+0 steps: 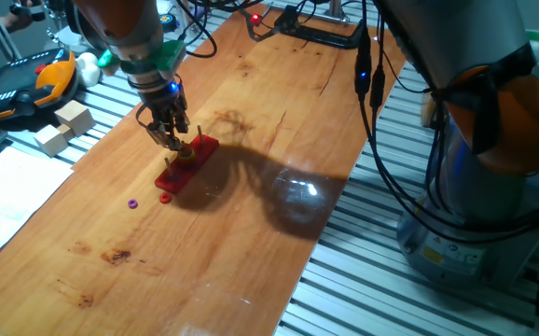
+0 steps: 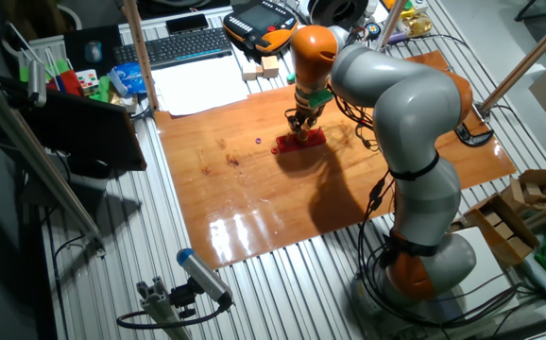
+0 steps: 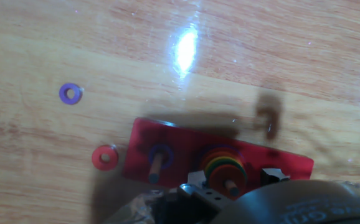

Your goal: Take out one Hanoi block and throw it aside

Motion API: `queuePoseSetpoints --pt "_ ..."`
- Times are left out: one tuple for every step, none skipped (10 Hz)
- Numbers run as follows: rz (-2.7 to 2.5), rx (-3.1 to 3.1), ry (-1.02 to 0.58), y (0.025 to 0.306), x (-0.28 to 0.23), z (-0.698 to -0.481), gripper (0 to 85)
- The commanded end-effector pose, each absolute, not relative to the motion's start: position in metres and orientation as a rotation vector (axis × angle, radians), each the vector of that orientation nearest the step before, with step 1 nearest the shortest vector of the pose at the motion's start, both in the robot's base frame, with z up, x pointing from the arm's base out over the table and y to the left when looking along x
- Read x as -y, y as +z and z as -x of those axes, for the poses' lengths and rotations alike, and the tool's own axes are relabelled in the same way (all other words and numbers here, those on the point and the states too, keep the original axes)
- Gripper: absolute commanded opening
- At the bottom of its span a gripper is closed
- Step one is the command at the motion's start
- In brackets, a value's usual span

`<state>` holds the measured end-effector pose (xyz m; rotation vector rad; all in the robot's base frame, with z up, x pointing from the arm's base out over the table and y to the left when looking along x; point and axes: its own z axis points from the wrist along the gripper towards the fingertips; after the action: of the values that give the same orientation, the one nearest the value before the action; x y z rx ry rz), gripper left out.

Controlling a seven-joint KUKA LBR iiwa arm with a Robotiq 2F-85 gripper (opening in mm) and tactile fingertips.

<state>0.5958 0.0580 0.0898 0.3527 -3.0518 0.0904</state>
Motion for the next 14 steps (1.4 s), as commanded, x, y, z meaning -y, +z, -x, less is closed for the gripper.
queuePoseSetpoints --pt "-0.353 3.052 0.090 0.088 -0.058 -0.596 49.7" --pt "-0.355 3.052 0.088 0.086 -0.058 -0.595 49.7" --pt "-0.355 3.052 0.085 0.083 -0.058 -0.595 49.7" --pt "-0.358 3.052 0.083 0.081 -0.057 -0.594 49.7" --pt "-0.360 3.052 0.080 0.079 -0.057 -0.593 49.7" --pt "-0.361 3.054 0.076 0.076 -0.056 -0.593 49.7" --pt "-0.361 3.054 0.071 0.074 -0.056 -0.592 49.7" --pt "-0.361 3.055 0.067 0.073 -0.056 -0.592 49.7" --pt "-0.360 3.049 0.061 0.074 -0.056 -0.592 49.7" --pt "-0.360 3.047 0.053 0.073 -0.056 -0.592 49.3" --pt "-0.360 3.047 0.051 0.073 -0.056 -0.591 49.0" --pt "-0.358 3.046 0.048 0.072 -0.057 -0.591 49.0" --pt "-0.355 3.047 0.046 0.071 -0.057 -0.590 48.3" --pt "-0.355 3.047 0.046 0.070 -0.057 -0.589 48.3"
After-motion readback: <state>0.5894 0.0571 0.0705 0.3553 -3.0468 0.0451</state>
